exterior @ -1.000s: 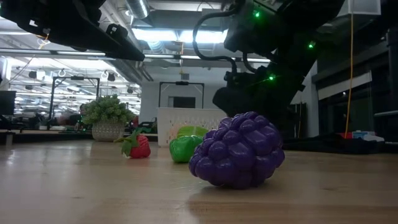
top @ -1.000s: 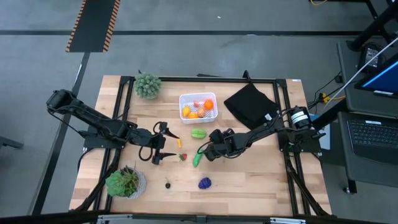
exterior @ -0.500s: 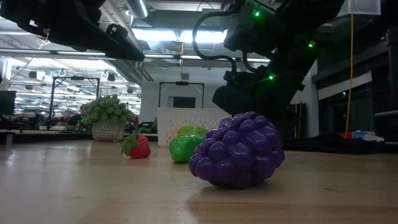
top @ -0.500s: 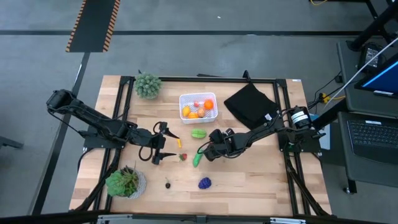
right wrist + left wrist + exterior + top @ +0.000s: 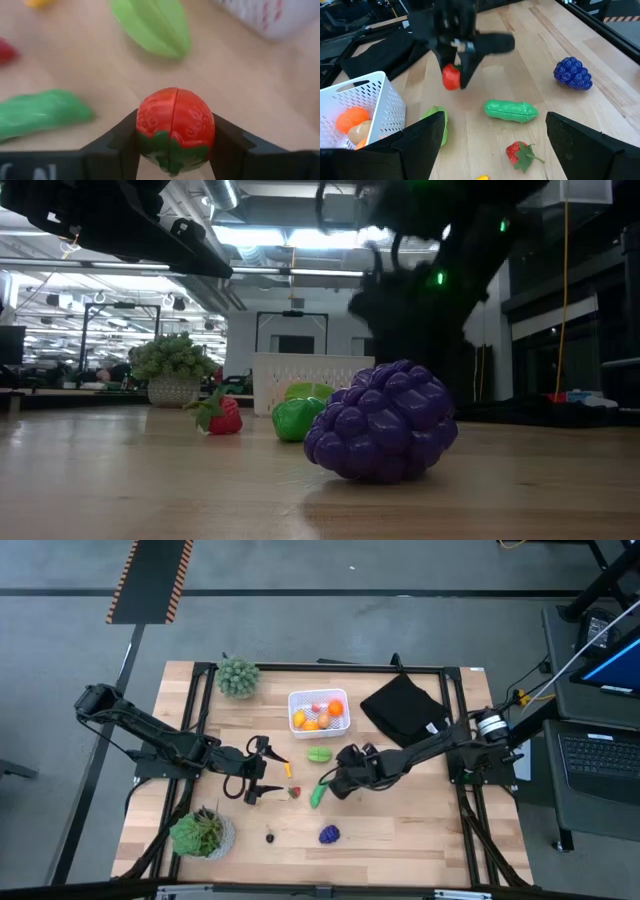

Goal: Pick and placing Produce into tupperware
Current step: Put the right strawberry into the white bin

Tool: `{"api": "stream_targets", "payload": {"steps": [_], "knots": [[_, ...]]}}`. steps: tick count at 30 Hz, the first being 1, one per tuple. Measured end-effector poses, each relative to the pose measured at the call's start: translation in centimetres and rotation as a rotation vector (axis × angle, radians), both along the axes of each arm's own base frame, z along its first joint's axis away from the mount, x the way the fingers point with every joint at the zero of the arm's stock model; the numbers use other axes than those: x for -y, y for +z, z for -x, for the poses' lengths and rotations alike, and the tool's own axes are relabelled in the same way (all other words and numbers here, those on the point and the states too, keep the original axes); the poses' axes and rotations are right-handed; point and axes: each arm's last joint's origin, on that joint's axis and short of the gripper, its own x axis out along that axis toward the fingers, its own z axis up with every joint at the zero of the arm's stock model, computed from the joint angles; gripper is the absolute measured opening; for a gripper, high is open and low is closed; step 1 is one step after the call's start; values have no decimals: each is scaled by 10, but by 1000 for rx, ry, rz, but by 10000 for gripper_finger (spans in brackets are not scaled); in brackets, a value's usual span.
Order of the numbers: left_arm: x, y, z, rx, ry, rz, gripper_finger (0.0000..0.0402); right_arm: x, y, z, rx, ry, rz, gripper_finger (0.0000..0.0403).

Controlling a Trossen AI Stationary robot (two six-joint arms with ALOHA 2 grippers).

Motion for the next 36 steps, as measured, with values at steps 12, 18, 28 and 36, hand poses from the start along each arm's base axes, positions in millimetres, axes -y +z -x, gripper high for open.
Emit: {"api": "stream_targets", "payload": {"steps": [12, 18, 28, 36], "knots": [[-8, 1, -3, 8, 57, 42, 339, 18, 83, 21, 136, 167, 115, 179], [-15, 3, -5, 29, 92, 54, 339, 29, 119, 39, 174, 257, 223, 188], [-26, 5, -9, 61, 154, 83, 339, 54, 143, 66, 167, 267, 337, 183], [-32, 6, -10, 65, 186, 86, 339, 68, 104, 103, 290, 237, 344, 179]]}}
